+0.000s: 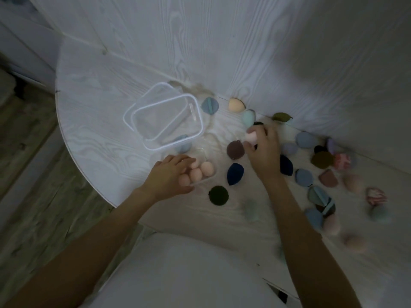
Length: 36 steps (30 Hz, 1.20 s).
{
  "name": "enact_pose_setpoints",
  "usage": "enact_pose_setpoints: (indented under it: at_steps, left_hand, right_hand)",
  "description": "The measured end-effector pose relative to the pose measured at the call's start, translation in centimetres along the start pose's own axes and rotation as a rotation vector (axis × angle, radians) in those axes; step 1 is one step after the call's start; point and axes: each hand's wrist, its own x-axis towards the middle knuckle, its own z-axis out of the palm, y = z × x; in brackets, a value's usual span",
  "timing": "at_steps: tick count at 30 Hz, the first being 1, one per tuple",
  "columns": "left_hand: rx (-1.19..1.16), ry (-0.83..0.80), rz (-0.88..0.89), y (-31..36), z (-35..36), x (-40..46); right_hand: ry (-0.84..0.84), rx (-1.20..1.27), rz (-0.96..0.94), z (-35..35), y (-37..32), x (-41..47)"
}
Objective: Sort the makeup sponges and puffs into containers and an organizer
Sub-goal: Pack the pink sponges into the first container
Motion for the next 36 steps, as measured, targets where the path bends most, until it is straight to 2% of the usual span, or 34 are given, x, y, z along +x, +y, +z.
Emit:
enact_pose_setpoints:
  at_steps: [3,6,8,12,21,28,31,36]
  left_hand:
    - [0.001,-0.002,-0.023,0.0,0.0,-0.2]
    - [-0.001,0.001,-0.047,-0.1,0.0,-0.3]
    - [0.0,-0.005,-0.054,-0.1,0.1,-0.5]
    - [-0.003,0.003,-0.066,0.1,0.1,-0.6]
    - [0.003,0.004,-0.052,0.1,0.1,-1.0]
    - [0.005,-0.004,-0.055,0.1,0.0,-1.0]
    - [0.007,-0.004,-0.048,-0.1,0.1,-1.1]
    - [-0.025,0.007,-0.031,-0.2,0.2,-1.1]
  right_hand:
    - [-0.16,0.286,-0.002,0.6,-4.1,-2.6]
    - [-0.312,0.339,-0.044,1.6,-6.8,-3.5]
    - [-0.349,0.167,-0.139,2.9,-7.8,-3.4]
    - [-0.447,-0.338,-0.375,5.5,-8.5,-2.4]
    - [-0.655,-0.686,-0.576,5.2,-8.9,-0.8]
    - [-0.624,-0.885,-0.643,5.1,-9.0,-0.4]
    - [-0.589,-0.824,-0.658,5.6,-8.5,-0.8]
    - [-0.501,-0.661,-0.563,5.8,-8.2,-1.6]
